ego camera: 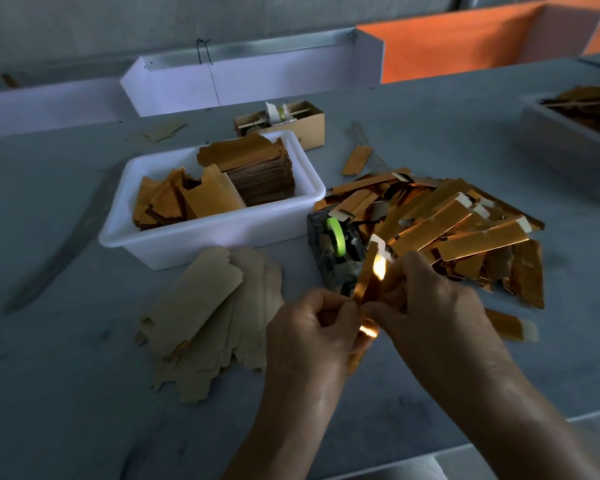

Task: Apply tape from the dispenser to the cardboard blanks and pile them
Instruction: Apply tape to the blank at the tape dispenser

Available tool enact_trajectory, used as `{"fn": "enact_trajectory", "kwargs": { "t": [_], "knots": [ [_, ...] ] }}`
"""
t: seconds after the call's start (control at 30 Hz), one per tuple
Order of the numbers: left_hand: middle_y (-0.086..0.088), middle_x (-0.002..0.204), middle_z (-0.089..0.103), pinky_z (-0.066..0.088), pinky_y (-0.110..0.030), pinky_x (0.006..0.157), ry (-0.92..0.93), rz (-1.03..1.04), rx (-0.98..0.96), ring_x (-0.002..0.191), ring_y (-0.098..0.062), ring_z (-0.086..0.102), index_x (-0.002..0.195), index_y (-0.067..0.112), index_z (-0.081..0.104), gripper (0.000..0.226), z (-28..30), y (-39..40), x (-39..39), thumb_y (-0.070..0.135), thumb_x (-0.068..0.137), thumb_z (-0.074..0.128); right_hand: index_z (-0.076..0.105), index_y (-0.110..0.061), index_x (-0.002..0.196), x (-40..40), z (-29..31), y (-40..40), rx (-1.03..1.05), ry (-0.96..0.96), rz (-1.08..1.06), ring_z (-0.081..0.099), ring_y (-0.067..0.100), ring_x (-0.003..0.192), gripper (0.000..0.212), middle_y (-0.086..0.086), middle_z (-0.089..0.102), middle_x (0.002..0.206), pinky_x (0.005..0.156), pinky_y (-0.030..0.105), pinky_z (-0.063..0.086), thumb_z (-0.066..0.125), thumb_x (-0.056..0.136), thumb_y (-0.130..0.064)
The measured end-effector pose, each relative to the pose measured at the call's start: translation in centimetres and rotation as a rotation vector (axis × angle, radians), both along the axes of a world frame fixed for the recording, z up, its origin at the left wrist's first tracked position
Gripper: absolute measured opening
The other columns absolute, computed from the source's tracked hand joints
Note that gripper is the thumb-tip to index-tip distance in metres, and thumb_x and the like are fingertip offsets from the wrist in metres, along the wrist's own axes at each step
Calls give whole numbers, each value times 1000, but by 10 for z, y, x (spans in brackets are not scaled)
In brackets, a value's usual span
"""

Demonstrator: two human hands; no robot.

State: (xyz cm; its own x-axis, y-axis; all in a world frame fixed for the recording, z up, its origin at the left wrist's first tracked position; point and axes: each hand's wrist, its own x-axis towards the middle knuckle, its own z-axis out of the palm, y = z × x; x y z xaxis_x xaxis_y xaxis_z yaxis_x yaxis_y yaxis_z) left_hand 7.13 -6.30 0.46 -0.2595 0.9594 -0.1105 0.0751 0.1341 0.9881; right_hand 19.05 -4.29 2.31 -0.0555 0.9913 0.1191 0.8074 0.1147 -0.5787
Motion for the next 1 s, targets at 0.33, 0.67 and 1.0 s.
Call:
{"fn": "enact_trajectory", "kwargs": {
  "t": [0.33,0.67,1.0],
  "knots": [
    [2,72,74,57,-22,55,-33,-77,-32,63,-13,72,75,18,67,17,-3,-6,-1,16,91,61,66,-23,87,9,-23,0,-349,638,77,68,13,77,21,0,72,79,74,30,54,67,70,-35],
    [-3,78,75,56,-24,56,-182,-194,-130,69,-15,73,80,18,71,23,2,-3,-21,13,95,54,67,-22,94,21,-19,13,-495,681,158,68,6,79,17,-7,73,84,73,23,50,56,88,-11],
    [-5,68,72,54,-19,56,-97,40,-73,61,-10,68,80,8,69,26,-7,10,-42,-1,95,50,61,-25,104,16,8,51,13,350,78,62,3,67,15,-9,62,81,54,13,44,57,90,-27]
  ]
}}
